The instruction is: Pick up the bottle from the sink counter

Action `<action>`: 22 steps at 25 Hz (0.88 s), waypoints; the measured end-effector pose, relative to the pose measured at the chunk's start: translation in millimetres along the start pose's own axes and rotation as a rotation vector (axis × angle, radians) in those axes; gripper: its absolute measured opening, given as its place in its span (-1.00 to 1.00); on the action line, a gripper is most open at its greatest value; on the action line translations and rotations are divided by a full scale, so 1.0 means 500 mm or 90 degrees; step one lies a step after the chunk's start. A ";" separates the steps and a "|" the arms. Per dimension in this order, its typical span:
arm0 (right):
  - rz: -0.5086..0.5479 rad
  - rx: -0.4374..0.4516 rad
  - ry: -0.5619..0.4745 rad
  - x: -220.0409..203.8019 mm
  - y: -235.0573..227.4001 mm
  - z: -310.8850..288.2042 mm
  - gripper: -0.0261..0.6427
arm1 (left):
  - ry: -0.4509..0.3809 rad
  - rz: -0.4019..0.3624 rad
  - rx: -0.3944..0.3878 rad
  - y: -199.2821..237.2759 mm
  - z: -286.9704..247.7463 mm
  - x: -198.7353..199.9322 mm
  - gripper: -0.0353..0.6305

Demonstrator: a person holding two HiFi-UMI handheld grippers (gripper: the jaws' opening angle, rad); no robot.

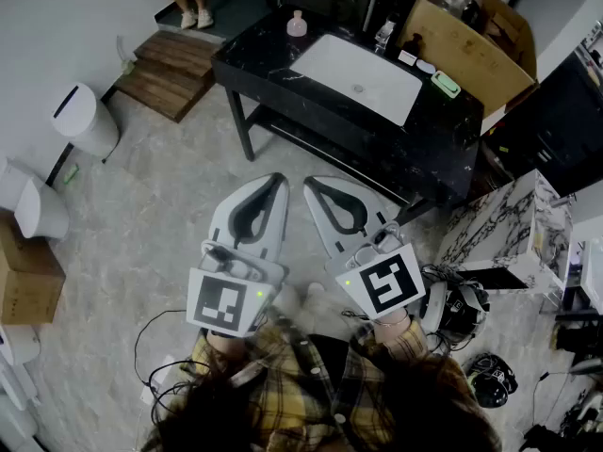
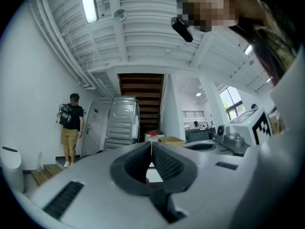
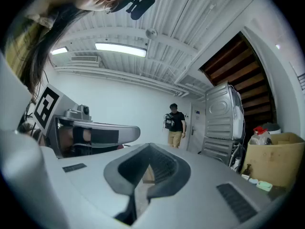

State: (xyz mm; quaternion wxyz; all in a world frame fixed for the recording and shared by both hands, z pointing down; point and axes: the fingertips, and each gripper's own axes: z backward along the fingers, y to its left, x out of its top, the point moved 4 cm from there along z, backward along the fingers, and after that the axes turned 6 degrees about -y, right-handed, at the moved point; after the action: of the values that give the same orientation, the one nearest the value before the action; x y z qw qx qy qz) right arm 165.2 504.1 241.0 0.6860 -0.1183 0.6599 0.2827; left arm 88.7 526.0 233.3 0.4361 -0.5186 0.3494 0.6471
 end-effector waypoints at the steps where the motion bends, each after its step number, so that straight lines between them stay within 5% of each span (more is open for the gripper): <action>1: -0.001 -0.003 -0.001 0.000 0.001 -0.003 -0.88 | 0.000 0.000 -0.003 0.003 0.001 0.000 -0.83; 22: -0.014 -0.047 -0.008 -0.033 0.068 -0.058 -0.87 | 0.011 0.011 -0.003 0.105 0.075 -0.026 -0.83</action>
State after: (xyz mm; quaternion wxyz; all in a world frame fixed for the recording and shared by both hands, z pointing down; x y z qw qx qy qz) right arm 122.8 512.2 261.0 0.6885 -0.1489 0.6432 0.3002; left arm 27.4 537.8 254.2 0.4262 -0.5220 0.3561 0.6474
